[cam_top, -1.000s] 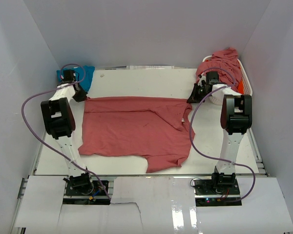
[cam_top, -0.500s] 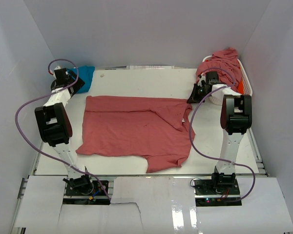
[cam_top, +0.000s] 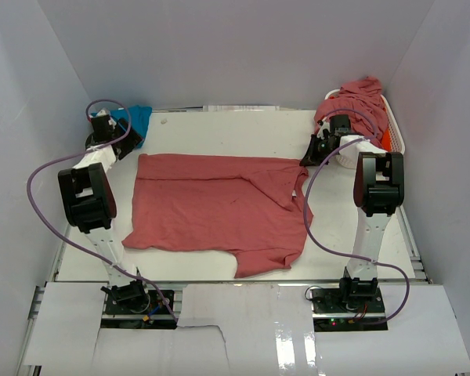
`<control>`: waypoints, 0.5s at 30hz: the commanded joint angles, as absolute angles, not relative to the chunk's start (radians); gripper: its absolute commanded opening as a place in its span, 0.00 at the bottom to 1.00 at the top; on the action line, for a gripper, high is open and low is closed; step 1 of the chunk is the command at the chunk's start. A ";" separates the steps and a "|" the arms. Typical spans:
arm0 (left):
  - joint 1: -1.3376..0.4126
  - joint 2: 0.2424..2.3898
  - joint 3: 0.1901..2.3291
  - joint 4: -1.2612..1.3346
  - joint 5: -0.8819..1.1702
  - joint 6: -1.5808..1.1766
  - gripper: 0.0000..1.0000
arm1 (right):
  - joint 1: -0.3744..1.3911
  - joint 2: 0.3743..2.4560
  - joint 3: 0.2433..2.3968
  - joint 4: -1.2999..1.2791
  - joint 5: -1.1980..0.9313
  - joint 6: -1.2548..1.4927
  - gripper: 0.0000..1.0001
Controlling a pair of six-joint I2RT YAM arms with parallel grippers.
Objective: Fold and stack the t-shirts
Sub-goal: Fold the flattened tshirt in 1/3 of the way
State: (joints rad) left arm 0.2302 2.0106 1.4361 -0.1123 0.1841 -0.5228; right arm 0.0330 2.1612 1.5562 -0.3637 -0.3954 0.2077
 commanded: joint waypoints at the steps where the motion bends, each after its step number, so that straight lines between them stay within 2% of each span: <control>1: 0.239 2.002 1.453 -0.127 0.238 -0.480 0.77 | 0.034 2.141 1.571 -0.377 -0.380 0.196 0.08; 15: 0.241 2.057 1.459 -0.209 0.236 -0.439 0.75 | 0.037 2.140 1.562 -0.370 -0.385 0.198 0.08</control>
